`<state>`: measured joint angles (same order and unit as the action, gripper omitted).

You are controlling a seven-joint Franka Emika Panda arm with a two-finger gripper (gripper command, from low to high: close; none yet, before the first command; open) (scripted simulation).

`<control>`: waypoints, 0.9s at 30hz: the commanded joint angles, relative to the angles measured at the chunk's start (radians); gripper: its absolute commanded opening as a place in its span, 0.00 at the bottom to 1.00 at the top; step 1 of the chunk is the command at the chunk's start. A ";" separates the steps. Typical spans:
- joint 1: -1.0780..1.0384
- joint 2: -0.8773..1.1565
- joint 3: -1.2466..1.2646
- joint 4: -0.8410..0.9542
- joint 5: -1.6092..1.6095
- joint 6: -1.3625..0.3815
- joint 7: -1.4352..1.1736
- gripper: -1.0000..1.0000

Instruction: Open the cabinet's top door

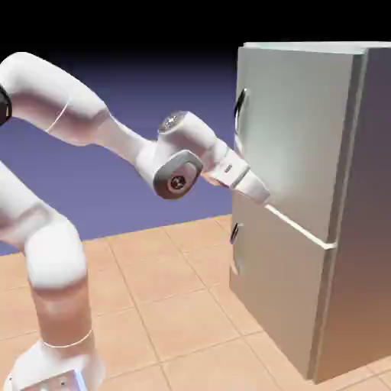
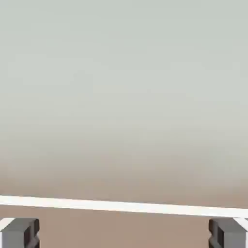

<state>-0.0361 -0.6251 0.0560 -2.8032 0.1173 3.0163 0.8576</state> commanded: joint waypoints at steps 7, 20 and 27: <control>-0.125 -0.143 0.145 0.018 0.305 -0.054 0.303 0.50; -0.357 -0.408 0.415 0.050 0.870 -0.153 0.864 0.50; -0.481 -0.551 0.560 0.068 1.174 -0.207 1.167 0.50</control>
<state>-0.5176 -1.1765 0.6160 -2.7357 1.2918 2.8092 2.0242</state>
